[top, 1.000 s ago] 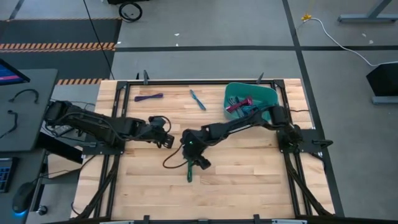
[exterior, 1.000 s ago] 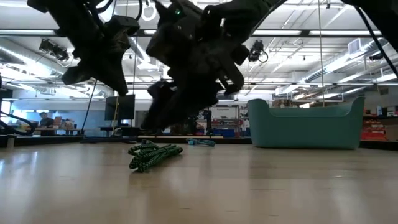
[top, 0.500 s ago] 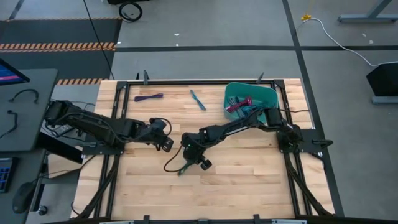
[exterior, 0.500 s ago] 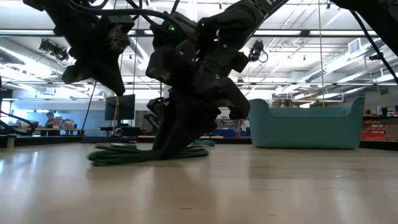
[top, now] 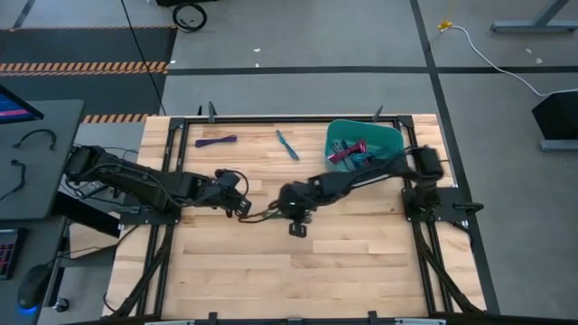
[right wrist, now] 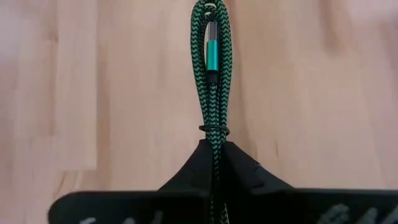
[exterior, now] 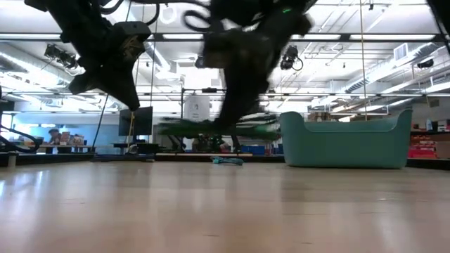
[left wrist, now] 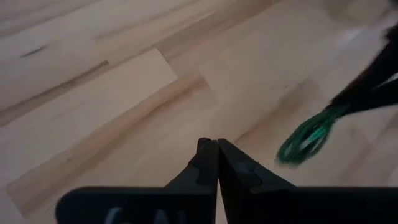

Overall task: Pick and place USB-C Cables
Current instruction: Put the green charger cable into the light blue bin, then put the blue charger cable into the light blue bin

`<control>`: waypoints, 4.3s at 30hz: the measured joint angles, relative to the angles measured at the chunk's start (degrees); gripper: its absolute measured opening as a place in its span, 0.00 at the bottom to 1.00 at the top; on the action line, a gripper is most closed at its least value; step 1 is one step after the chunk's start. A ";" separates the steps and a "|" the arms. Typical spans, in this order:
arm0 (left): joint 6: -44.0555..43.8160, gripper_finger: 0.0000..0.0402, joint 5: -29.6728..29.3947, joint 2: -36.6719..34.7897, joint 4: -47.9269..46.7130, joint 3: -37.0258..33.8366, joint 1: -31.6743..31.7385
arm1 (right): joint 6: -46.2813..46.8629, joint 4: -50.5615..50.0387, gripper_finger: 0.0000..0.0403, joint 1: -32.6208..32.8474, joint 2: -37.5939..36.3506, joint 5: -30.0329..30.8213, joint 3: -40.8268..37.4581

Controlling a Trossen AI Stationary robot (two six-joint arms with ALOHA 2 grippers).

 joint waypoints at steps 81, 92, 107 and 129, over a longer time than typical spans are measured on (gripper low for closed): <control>59.46 0.07 6.17 0.02 70.90 0.02 4.31 | 13.10 -9.05 0.53 -7.78 -41.13 13.14 -20.51; 58.80 0.10 6.17 0.02 71.56 0.01 4.31 | -0.36 11.67 0.52 -9.29 -24.33 7.77 -15.59; 33.30 0.07 5.36 -9.70 46.41 0.13 16.08 | -7.64 12.49 0.52 -23.46 -13.29 2.65 -9.99; 26.33 0.08 -6.90 -16.85 9.92 0.11 35.91 | 0.33 -7.75 0.52 -28.84 13.98 9.21 21.95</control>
